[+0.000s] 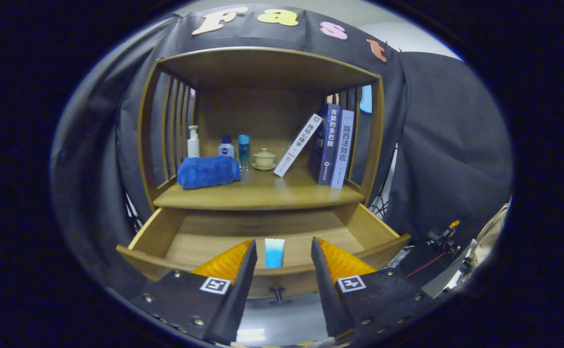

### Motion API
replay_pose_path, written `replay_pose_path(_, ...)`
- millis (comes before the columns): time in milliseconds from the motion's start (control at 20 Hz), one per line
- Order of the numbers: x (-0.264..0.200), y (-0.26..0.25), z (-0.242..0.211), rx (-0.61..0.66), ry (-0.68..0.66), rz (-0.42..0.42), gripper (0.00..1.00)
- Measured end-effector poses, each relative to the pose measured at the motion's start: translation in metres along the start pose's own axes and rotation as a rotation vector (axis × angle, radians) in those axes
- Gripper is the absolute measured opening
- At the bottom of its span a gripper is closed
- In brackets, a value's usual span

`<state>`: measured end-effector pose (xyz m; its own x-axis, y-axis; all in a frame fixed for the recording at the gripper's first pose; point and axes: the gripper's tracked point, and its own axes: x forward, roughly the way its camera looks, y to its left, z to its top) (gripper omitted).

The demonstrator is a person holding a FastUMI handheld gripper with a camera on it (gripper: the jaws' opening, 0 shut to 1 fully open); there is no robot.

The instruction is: Pull open the drawer, take out the items inside it, and place them on the countertop above the cabinet.

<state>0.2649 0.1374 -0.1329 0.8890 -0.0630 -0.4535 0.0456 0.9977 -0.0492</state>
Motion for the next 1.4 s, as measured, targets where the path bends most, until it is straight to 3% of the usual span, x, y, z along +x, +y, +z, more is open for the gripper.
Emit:
replay_pose_path(100,0.028,-0.001,-0.007,0.031,0.119,-0.037,0.80)
replay_pose_path(550,0.117,0.011,-0.071,-0.032,0.600,-0.109,0.80)
replay_pose_path(1200,0.154,0.026,-0.129,0.073,0.827,-0.053,0.80)
replay_pose_path(1300,0.155,0.026,-0.124,0.091,0.796,-0.061,0.72)
replay_pose_path(1400,0.158,0.024,-0.125,0.071,0.790,-0.060,0.43)
